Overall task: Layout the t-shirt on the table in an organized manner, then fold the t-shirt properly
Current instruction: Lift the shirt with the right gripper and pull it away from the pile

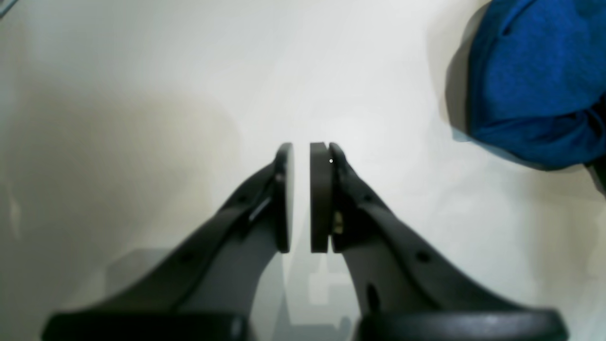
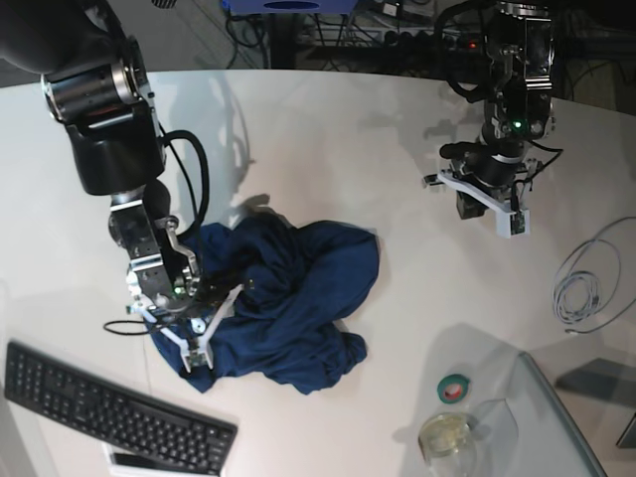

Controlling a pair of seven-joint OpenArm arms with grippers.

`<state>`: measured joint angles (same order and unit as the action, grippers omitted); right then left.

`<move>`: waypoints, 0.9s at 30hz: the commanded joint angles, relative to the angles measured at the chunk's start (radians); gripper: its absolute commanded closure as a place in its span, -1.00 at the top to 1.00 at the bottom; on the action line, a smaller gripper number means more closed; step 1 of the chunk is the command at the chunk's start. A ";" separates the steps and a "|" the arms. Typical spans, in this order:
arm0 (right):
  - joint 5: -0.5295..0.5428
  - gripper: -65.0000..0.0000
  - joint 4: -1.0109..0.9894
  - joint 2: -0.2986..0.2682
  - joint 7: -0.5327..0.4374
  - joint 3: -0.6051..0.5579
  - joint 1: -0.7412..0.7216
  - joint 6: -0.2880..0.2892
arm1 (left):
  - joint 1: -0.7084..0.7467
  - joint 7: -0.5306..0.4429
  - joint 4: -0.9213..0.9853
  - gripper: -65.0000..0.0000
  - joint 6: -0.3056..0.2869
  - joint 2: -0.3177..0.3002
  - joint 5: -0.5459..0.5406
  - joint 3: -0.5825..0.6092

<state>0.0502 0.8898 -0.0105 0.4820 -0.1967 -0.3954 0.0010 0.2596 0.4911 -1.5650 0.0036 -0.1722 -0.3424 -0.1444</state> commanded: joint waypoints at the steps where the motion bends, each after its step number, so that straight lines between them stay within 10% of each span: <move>1: -0.002 -0.56 0.036 -0.004 -0.022 0.001 -0.032 0.001 | -0.006 -0.015 -0.019 -0.85 0.000 -0.007 -0.002 -0.004; 3: -0.002 -1.00 0.076 -0.004 -0.022 0.001 -0.001 0.001 | -0.006 -0.015 -0.019 -0.85 0.000 -0.007 0.004 -0.004; 18: -0.002 -1.00 0.828 -0.124 0.182 0.082 0.479 0.003 | -0.006 -0.012 -0.019 -0.85 0.000 -0.034 0.004 0.006; 27: -0.002 -0.99 0.674 -0.150 0.174 0.274 0.530 0.139 | -0.093 -0.013 -0.008 -0.85 0.000 -0.034 0.006 0.207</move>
<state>0.0460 1.5444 -0.1520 0.6685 0.0769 0.1429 0.1410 0.1688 0.4961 -1.5616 0.0013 -0.1993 -0.3386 0.0719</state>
